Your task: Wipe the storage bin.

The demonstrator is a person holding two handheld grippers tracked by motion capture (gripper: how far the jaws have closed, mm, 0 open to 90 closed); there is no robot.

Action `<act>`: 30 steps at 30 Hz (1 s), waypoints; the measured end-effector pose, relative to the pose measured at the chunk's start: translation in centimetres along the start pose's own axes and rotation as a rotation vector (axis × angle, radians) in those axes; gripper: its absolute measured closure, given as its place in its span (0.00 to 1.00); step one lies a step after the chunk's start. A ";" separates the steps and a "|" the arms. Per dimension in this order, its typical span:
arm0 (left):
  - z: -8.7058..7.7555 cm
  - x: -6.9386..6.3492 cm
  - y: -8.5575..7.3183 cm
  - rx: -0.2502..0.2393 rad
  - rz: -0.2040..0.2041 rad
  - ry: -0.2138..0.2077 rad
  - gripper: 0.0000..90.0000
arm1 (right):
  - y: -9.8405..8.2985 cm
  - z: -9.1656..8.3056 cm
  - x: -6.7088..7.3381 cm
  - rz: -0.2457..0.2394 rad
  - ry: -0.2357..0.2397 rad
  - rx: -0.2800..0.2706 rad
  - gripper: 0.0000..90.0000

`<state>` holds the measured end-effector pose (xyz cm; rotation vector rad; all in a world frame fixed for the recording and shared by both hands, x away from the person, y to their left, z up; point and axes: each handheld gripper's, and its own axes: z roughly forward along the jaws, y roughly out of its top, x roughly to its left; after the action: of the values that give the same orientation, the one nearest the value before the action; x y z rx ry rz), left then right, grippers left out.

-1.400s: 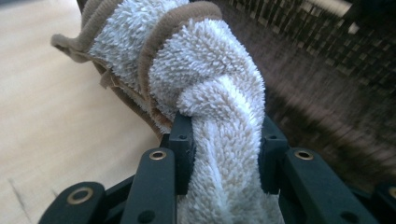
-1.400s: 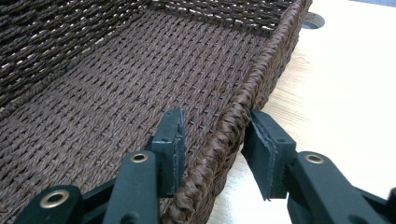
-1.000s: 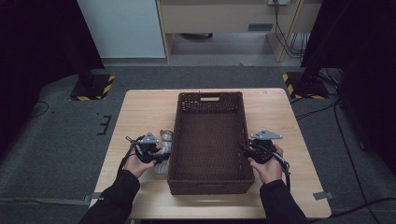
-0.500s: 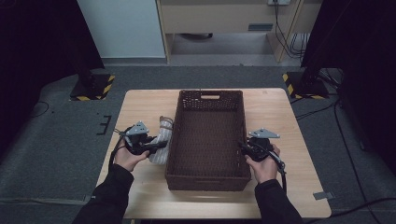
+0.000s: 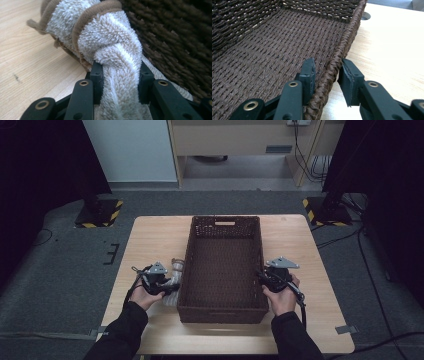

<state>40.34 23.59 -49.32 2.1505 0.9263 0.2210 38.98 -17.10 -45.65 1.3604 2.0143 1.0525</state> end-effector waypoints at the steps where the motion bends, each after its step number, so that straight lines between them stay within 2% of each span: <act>1: -0.1 0.0 0.0 -0.006 -0.008 -0.006 0.72 | 0.0 0.0 0.0 0.001 -0.001 -0.001 0.73; 2: -0.1 0.0 0.0 -0.006 -0.008 -0.006 0.72 | 0.0 0.0 0.0 0.001 -0.001 -0.001 0.73; 4: -1.4 -0.1 0.6 -0.059 -0.008 -0.018 0.72 | 0.0 0.0 0.0 0.003 -0.002 0.001 0.73; 5: -1.4 -0.1 0.6 -0.059 -0.008 -0.018 0.72 | 0.0 0.0 0.0 0.003 -0.003 0.002 0.73; 6: -2.7 -0.3 1.3 -0.121 -0.014 -0.039 0.72 | 0.1 0.0 0.0 0.001 -0.004 0.004 0.72; 7: -3.4 -0.4 1.7 -0.138 -0.005 -0.040 0.72 | 0.1 0.0 0.0 0.001 -0.007 0.005 0.72; 9: -3.9 -0.6 1.9 -0.151 0.005 -0.041 0.72 | 0.1 0.0 0.0 -0.001 -0.010 0.005 0.72; 10: -4.7 -1.0 2.4 -0.157 0.029 -0.042 0.72 | 0.1 0.1 0.1 0.002 -0.014 0.004 0.73; 13: -5.3 -1.3 2.6 -0.166 0.045 -0.045 0.72 | 0.2 0.2 0.1 0.007 -0.023 0.006 0.73; 16: -5.3 -1.3 2.4 -0.165 0.053 -0.043 0.72 | 0.3 0.3 0.1 0.008 -0.027 0.005 0.73; 18: -4.1 -1.3 1.4 -0.121 0.056 -0.041 0.72 | 0.4 0.4 0.1 0.009 -0.027 0.005 0.72; 19: -4.1 -1.3 1.4 -0.121 0.056 -0.041 0.72 | 0.4 0.4 0.1 0.009 -0.027 0.005 0.72; 20: -2.9 -1.3 0.5 -0.078 0.052 -0.036 0.72 | 0.3 0.4 0.1 0.011 -0.024 0.003 0.72; 21: -2.3 -1.3 0.0 -0.058 0.046 -0.039 0.72 | 0.3 0.4 0.1 0.014 -0.022 0.004 0.71; 22: -1.9 -1.3 -0.4 -0.038 0.041 -0.038 0.72 | 0.3 0.4 0.0 0.011 -0.019 0.003 0.71; 23: -1.9 -1.3 -0.4 -0.038 0.041 -0.038 0.72 | 0.3 0.4 0.0 0.011 -0.016 0.004 0.71; 24: -1.5 -1.2 -0.7 -0.009 0.036 -0.029 0.72 | 0.3 0.4 0.0 0.011 -0.014 0.004 0.71; 28: -1.8 -1.2 -0.6 -0.027 0.022 -0.037 0.73 | 0.3 0.4 -0.1 0.015 -0.006 0.003 0.72; 30: -3.0 -1.2 0.1 -0.076 0.017 -0.042 0.73 | 0.3 0.4 -0.1 0.017 -0.011 0.000 0.72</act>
<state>38.20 24.50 -47.02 2.0863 0.8627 0.2145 39.47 -16.97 -45.66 1.3827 1.9984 1.0506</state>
